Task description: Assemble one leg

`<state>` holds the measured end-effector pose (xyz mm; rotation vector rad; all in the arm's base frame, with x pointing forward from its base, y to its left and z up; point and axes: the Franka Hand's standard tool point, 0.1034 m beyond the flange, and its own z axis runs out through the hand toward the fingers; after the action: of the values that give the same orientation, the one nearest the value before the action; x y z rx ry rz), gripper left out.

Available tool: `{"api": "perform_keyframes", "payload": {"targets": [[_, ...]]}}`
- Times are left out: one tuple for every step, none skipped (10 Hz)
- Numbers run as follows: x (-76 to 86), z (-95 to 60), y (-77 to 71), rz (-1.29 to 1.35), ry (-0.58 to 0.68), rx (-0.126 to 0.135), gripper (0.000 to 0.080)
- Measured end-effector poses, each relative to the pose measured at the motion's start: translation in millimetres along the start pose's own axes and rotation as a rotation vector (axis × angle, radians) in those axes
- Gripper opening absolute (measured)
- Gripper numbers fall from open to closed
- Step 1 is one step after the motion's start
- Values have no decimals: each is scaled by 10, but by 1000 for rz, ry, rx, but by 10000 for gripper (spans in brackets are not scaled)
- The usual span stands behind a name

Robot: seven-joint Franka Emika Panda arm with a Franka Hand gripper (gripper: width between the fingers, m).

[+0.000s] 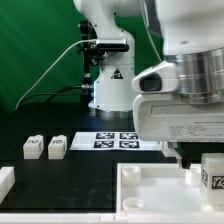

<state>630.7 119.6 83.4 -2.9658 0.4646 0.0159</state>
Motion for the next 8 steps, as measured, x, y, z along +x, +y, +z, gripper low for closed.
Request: {"api": "perform_keyframes", "payload": {"targets": [[-10, 18, -52, -122, 20, -17, 648], [-11, 28, -71, -170, 25, -19, 648], [-5, 26, -60, -156, 25, -18, 648], [-6, 26, -61, -157, 25, -18, 538], [-6, 26, -61, -157, 25, -18, 392], [-3, 26, -56, -157, 25, -18, 392], [-3, 26, -55, -157, 25, -19, 313], [16, 21, -22, -143, 24, -11, 313]]}}
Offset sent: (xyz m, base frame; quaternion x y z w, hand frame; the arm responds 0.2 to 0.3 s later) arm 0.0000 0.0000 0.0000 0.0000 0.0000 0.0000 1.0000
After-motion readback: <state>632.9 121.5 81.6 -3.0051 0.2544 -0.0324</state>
